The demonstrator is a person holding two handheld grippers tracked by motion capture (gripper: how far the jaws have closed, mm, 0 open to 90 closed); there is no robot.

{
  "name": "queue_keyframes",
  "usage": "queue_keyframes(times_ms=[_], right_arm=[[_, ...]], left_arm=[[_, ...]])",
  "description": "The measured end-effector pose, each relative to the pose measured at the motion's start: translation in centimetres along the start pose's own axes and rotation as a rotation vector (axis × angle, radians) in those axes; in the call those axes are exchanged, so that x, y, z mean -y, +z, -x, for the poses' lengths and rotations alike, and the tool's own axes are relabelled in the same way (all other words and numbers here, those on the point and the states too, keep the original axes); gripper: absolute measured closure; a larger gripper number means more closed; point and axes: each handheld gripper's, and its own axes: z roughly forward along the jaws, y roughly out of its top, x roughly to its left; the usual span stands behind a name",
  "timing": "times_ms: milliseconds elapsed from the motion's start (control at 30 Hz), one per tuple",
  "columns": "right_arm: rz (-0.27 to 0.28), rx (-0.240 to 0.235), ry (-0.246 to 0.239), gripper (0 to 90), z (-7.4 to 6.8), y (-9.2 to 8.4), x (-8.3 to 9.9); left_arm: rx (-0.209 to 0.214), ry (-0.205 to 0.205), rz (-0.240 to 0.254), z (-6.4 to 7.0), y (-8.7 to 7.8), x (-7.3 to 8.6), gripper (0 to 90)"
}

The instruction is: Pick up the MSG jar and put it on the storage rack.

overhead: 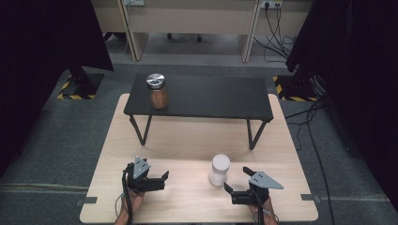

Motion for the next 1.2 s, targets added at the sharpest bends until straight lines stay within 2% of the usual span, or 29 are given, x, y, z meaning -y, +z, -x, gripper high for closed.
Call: queue_keyframes(times_ms=[333,433,500,567,667,800,1200], right_arm=[[0.057,-0.002,-0.007,1.8,-1.0,0.1,0.6],[0.04,-0.003,-0.02,1.8,-1.3,0.2,0.2],[0.035,-0.023,-0.029,1.9,-1.1,0.2,0.1],[0.038,-0.01,-0.043,6.3,-1.5,0.2,0.0],[0.042,-0.003,-0.053,5.3,-1.9,0.6,-0.1],[0.011,0.016,-0.084,6.0,-2.4,1.3,-0.5],[0.006,0.03,-0.08,12.0,-2.4,2.7,-0.5]], left_arm=[[-0.001,-0.001,0.0,0.0,0.0,0.0,0.0],[-0.002,-0.006,0.001,0.0,0.0,0.0,0.0],[-0.003,-0.007,0.001,0.0,0.0,0.0,0.0],[-0.004,-0.007,0.001,0.0,0.0,0.0,0.0],[-0.003,-0.007,0.001,-0.1,0.0,0.0,0.0],[-0.004,-0.009,0.001,-0.2,0.0,0.0,0.0],[-0.002,-0.007,0.0,-0.1,0.0,0.1,0.0]])
